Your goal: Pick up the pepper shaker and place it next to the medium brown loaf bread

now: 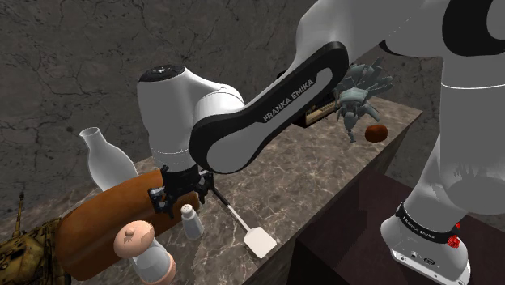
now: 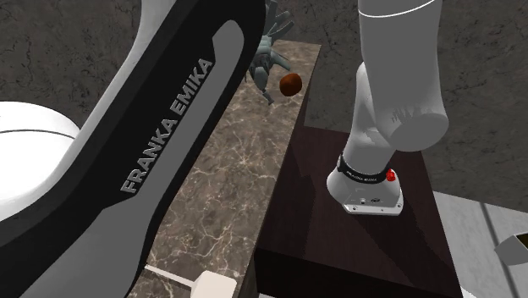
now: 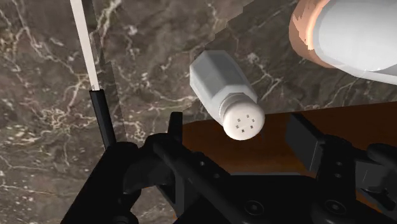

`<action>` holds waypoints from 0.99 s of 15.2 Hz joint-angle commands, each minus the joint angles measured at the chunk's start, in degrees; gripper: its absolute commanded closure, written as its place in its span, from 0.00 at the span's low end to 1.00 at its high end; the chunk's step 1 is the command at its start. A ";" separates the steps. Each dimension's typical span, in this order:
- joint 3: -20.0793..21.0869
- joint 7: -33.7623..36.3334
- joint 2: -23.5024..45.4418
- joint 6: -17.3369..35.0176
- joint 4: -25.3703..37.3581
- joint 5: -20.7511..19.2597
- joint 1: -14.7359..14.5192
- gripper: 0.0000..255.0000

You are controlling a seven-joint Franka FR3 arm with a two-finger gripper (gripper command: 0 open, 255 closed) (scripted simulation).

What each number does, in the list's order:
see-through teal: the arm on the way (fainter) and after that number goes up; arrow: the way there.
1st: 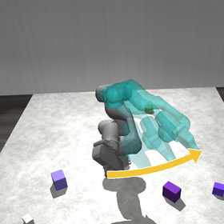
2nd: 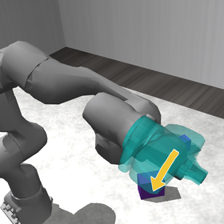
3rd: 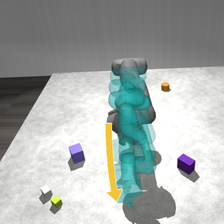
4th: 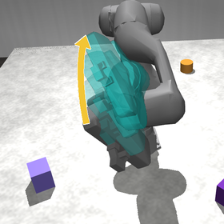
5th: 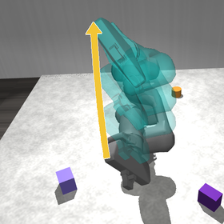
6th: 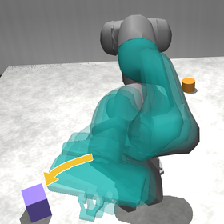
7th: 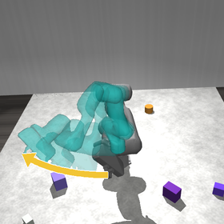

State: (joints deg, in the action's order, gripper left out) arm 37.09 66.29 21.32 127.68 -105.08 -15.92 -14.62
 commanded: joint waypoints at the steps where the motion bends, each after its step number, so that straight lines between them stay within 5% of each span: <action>1: 0.00 0.00 0.00 0.00 0.00 0.00 0.00 0.00; 8: 1.58 -2.11 -4.15 -5.52 2.21 3.36 1.46 0.00; 15: 1.58 -2.11 -4.15 -5.52 2.21 3.37 1.46 0.00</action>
State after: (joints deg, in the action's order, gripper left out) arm 38.67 64.18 17.17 122.17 -102.88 -12.56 -13.16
